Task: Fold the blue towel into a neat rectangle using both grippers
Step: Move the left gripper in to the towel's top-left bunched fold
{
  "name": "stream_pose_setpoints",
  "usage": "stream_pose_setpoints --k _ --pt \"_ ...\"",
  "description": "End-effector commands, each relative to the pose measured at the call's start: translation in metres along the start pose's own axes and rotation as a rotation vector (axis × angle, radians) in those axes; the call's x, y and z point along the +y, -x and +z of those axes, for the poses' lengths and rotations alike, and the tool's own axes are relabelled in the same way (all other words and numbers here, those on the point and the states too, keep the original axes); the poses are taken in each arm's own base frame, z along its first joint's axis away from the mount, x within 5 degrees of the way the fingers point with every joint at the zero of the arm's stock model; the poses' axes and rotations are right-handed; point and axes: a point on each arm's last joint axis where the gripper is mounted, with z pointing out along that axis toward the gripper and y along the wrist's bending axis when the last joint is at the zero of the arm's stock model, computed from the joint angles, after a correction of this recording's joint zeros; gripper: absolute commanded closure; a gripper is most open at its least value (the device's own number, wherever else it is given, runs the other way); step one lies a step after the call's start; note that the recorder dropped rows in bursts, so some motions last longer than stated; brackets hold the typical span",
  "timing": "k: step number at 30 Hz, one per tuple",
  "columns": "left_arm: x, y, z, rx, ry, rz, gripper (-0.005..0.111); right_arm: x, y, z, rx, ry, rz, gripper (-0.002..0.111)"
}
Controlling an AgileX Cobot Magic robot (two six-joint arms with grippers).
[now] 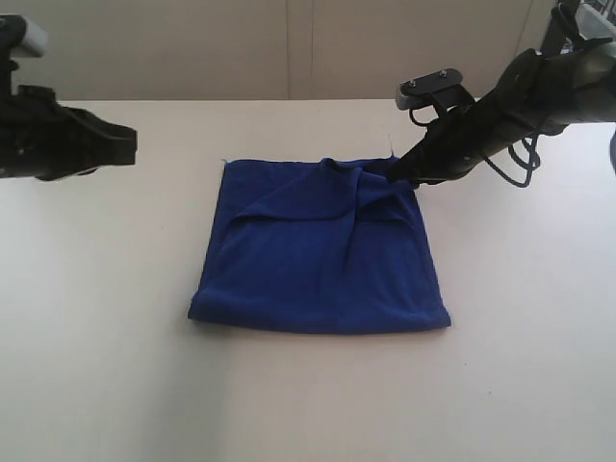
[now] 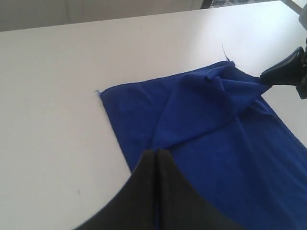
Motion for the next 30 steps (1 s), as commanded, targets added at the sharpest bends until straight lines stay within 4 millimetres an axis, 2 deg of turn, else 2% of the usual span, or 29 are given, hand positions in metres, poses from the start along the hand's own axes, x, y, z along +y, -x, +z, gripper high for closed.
stream_pose_setpoints --k 1,5,10,11,15,19,21,22,23,25,27,29,30 --pt "-0.008 0.013 0.031 0.02 -0.049 0.043 0.107 -0.002 0.0 -0.001 0.0 -0.001 0.012 0.108" --pt "-0.014 0.012 0.052 0.08 -0.087 0.093 0.107 -0.002 0.0 -0.001 0.0 -0.001 0.014 0.108" --pt "-0.02 0.007 0.055 0.136 -0.179 0.179 0.107 -0.003 0.0 -0.001 -0.008 -0.008 0.014 0.108" --pt "-0.021 0.005 0.055 0.157 -0.191 0.228 0.107 -0.003 0.0 -0.001 -0.008 -0.008 0.014 0.108" --pt "-0.014 -0.011 0.051 0.308 -0.217 0.652 0.107 -0.003 0.0 -0.001 -0.008 -0.008 0.014 0.108" --pt "0.0 -0.012 0.051 0.367 -0.124 0.86 0.107 -0.003 0.0 -0.001 -0.008 -0.008 0.014 0.108" --pt "0.01 -0.004 0.053 0.309 -0.008 0.819 0.107 -0.003 0.0 -0.001 -0.008 -0.008 0.014 0.108" --pt "0.016 0.002 0.053 0.259 0.073 0.736 0.107 -0.003 0.0 -0.001 -0.008 -0.008 0.016 0.108" --pt "0.022 0.007 0.053 0.214 0.136 0.643 0.107 -0.002 0.0 -0.001 -0.007 -0.007 0.018 0.108" --pt "0.032 0.016 0.051 0.106 0.251 0.342 0.107 -0.002 0.0 -0.001 -0.007 -0.007 0.02 0.108" --pt "0.036 0.017 0.05 0.063 0.271 0.07 0.107 -0.003 0.0 -0.001 -0.009 -0.008 0.021 0.108" --pt "0.032 0.013 0.05 0.096 0.23 -0.014 0.107 -0.003 0.0 -0.001 -0.009 -0.008 0.021 0.108" --pt "0.023 0.013 0.051 0.152 0.151 -0.013 0.107 -0.002 0.0 -0.001 -0.007 -0.007 0.022 0.108"
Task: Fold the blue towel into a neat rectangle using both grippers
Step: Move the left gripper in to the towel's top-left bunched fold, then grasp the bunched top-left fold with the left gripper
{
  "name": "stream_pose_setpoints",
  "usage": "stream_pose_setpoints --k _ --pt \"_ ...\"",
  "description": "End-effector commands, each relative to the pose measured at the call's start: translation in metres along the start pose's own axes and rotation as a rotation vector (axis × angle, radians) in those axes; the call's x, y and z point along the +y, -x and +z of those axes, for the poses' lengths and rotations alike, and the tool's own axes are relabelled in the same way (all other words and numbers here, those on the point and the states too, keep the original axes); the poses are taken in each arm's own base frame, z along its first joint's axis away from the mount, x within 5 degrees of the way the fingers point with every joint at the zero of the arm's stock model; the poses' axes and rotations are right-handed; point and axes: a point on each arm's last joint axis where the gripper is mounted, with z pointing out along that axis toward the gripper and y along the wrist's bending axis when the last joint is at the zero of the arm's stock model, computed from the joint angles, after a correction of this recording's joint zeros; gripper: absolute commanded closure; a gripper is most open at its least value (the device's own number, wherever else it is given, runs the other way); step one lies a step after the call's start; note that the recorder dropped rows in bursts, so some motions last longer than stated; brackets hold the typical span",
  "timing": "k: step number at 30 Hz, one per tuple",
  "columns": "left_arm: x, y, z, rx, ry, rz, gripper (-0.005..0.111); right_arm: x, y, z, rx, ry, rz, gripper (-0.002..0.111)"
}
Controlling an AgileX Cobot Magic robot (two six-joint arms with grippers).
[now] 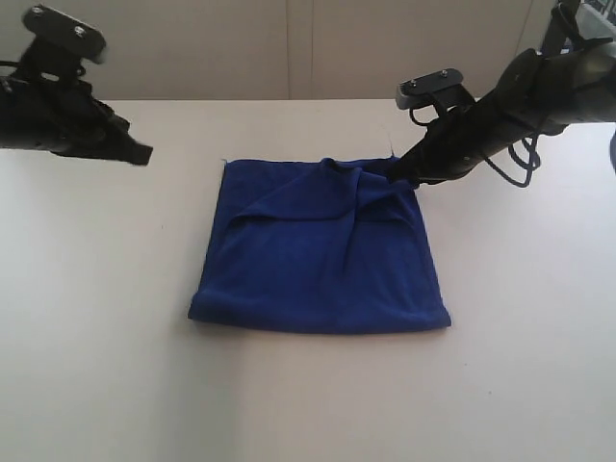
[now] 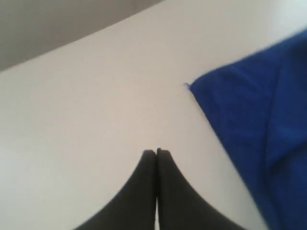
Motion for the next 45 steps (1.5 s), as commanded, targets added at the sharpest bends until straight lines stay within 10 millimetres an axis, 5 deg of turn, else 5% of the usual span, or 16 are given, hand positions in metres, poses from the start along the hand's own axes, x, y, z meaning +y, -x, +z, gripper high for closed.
stream_pose_setpoints --k 1,7,11,16,26,31,40,45 --pt "-0.016 0.002 -0.002 0.085 -0.155 -0.203 0.107 -0.002 0.0 -0.001 -0.006 -0.005 0.014 0.108" --pt "-0.048 0.035 0.004 0.155 -0.403 -0.143 0.107 -0.002 0.0 -0.001 -0.006 -0.005 0.023 0.108" --pt "-0.072 0.048 0.034 0.207 -0.508 -0.089 0.107 -0.002 0.0 -0.001 -0.002 -0.002 0.022 0.108" --pt "-0.119 0.031 0.085 0.351 -0.516 0.042 0.107 -0.001 0.009 -0.017 -0.042 -0.01 0.084 0.108" --pt "-0.183 0.035 0.117 0.214 -0.507 0.147 0.107 -0.009 0.007 -0.021 -0.021 -0.054 0.016 0.108" --pt "-0.188 0.029 0.132 0.159 -0.459 0.134 0.106 -0.011 0.005 -0.021 -0.023 -0.06 0.021 0.108" --pt "-0.192 0.033 0.135 0.093 -0.421 0.101 0.062 -0.011 0.005 -0.021 -0.024 -0.059 0.024 0.108" --pt "-0.195 0.035 0.137 0.047 -0.398 0.105 0.058 -0.011 0.004 -0.021 -0.022 -0.058 0.024 0.108"
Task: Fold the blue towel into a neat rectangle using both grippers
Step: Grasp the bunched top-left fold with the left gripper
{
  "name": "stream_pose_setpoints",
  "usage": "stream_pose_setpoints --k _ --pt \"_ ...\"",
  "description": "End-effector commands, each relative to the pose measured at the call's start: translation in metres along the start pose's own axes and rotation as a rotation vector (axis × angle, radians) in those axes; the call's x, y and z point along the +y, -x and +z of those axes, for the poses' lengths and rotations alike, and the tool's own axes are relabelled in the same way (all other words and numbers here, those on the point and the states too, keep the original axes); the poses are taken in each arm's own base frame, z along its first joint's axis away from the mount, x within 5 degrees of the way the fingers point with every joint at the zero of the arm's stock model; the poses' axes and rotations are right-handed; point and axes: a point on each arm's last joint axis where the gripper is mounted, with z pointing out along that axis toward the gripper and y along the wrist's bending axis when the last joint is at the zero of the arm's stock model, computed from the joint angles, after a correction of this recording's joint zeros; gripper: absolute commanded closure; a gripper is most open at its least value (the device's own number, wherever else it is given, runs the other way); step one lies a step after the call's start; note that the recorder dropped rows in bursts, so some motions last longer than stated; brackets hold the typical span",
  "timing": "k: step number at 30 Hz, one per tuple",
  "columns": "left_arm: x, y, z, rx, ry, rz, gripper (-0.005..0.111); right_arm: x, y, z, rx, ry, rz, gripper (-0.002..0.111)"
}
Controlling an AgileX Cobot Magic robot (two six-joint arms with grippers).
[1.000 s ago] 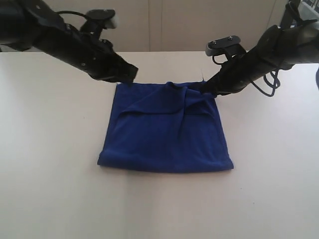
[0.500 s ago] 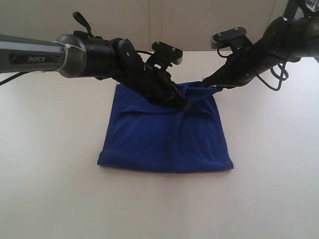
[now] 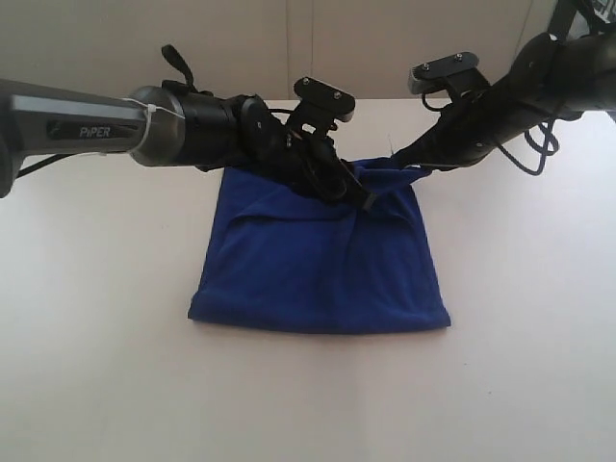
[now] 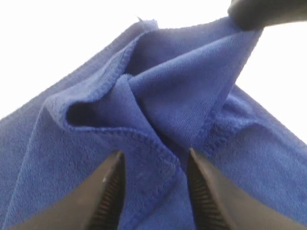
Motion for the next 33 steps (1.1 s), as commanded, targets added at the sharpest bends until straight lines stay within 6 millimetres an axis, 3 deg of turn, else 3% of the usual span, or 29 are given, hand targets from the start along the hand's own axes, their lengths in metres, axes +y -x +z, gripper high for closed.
stream_pose_setpoints --k 1,11,19,27,33 --pt "-0.004 0.005 0.002 -0.046 0.017 -0.011 0.058 -0.003 -0.002 -0.002 -0.001 -0.008 0.011 0.108" --pt "-0.001 -0.005 0.026 -0.035 0.028 -0.017 0.058 -0.003 -0.003 -0.002 -0.005 -0.012 0.014 0.108" --pt "-0.001 0.0 0.03 -0.042 0.019 -0.017 0.058 -0.004 -0.002 -0.002 -0.016 -0.015 0.022 0.108" --pt "0.0 -0.012 0.042 -0.018 0.024 -0.012 0.058 -0.003 -0.002 -0.001 -0.017 -0.011 0.032 0.108" --pt "0.0 -0.008 0.037 -0.021 0.02 0.033 0.058 -0.002 -0.002 -0.001 -0.017 -0.01 0.031 0.108"
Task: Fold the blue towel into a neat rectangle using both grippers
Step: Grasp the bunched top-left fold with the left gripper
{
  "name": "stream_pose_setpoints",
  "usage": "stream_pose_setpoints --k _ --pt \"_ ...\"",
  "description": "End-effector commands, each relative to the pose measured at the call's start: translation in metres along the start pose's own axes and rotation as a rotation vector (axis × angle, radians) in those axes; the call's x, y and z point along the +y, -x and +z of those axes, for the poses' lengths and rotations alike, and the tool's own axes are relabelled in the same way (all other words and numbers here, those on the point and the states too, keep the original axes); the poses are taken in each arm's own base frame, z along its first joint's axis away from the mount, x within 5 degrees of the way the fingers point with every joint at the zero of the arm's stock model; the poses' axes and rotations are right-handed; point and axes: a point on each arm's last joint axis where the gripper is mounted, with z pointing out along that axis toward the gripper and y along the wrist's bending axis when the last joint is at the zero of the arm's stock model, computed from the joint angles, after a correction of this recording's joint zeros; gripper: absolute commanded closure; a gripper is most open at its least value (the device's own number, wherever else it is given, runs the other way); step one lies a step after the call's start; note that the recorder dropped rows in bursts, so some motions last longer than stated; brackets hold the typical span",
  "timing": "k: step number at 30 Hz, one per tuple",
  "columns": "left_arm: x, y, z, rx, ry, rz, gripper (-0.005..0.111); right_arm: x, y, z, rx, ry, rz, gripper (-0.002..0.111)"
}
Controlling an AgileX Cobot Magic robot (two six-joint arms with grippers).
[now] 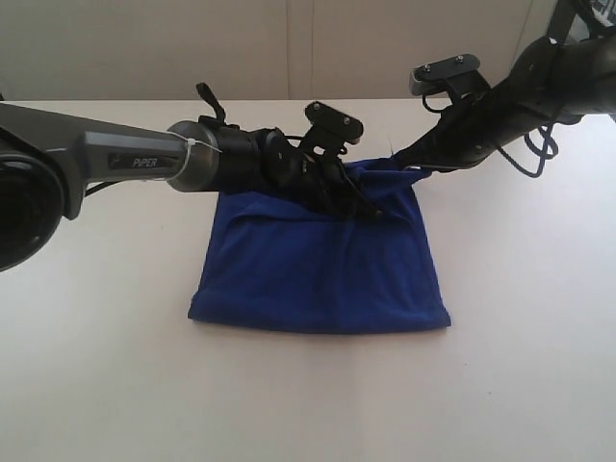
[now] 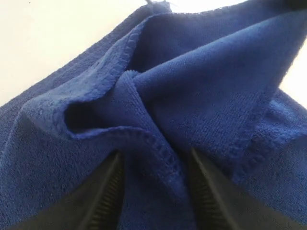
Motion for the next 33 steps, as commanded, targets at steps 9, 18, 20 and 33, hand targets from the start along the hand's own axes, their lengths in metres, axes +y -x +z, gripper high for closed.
stream_pose_setpoints --k 9,18,20,33 --pt "0.014 0.02 -0.025 -0.004 -0.017 0.06 0.058 -0.002 0.001 -0.003 -0.011 -0.007 0.016 0.108" --pt "0.015 0.017 -0.026 0.026 -0.037 -0.025 0.058 -0.003 0.001 -0.003 -0.016 -0.008 0.02 0.108" --pt "0.006 0.017 -0.025 0.035 -0.055 -0.015 0.058 -0.003 0.001 -0.003 -0.016 -0.008 0.02 0.108" --pt "-0.003 0.009 -0.016 0.054 -0.068 -0.003 0.058 -0.002 0.001 -0.003 -0.016 -0.007 0.021 0.108"
